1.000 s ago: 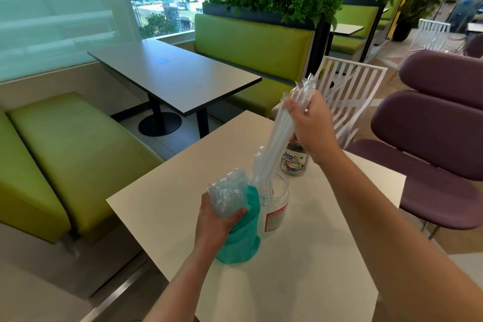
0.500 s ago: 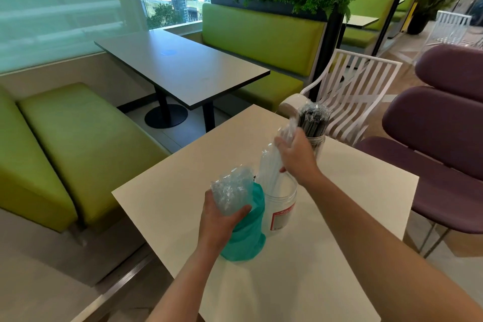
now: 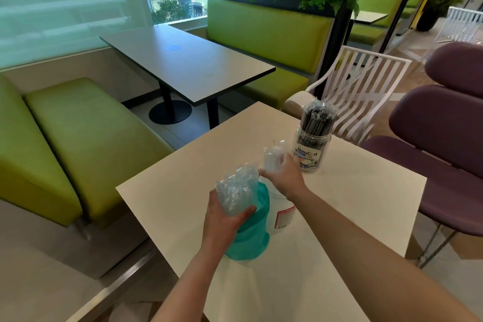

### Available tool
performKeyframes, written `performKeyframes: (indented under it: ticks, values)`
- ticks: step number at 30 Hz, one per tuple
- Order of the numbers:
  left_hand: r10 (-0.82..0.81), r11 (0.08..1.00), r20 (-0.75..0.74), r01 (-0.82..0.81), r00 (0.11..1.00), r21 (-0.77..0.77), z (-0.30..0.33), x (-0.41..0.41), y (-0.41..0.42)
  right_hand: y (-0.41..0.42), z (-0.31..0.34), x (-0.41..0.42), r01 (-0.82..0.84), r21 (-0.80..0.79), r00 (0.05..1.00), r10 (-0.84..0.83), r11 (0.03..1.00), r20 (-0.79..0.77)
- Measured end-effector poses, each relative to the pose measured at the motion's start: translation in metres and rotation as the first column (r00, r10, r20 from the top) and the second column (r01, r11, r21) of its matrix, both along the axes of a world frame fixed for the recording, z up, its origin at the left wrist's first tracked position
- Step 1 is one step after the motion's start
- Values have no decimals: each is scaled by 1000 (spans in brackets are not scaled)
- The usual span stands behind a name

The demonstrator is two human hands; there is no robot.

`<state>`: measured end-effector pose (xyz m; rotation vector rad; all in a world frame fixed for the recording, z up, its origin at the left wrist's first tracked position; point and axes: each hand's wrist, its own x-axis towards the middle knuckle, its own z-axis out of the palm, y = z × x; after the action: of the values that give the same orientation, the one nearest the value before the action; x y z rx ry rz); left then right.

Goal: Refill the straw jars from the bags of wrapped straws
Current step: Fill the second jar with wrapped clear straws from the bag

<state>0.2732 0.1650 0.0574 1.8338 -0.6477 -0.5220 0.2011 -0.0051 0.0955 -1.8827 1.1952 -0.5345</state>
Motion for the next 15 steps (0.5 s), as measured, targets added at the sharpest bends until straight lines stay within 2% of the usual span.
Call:
performKeyframes:
  ticks: [3, 6, 9, 12, 15]
  values:
    - [-5, 1000, -7, 5, 1000, 3, 0, -1, 1, 7, 0, -5, 15, -173, 988, 12, 985, 152]
    - [-13, 1000, -1, 13, 1000, 3, -1, -1, 2, 9, -2, -8, -75, -283, 989, 108, 956, 100]
    - [-15, 1000, -3, 15, 1000, 4, -1, 0, 3, 5, -4, -9, -93, -275, 993, 110, 957, 47]
    - [-24, 1000, -8, 24, 1000, 2, -1, 1, 4, 7, -2, -12, -90, -232, 990, 111, 969, 82]
    - [-28, 1000, -42, 28, 999, -13, -3, 4, 7, 17, -3, -19, -59, -290, 987, 99, 955, 127]
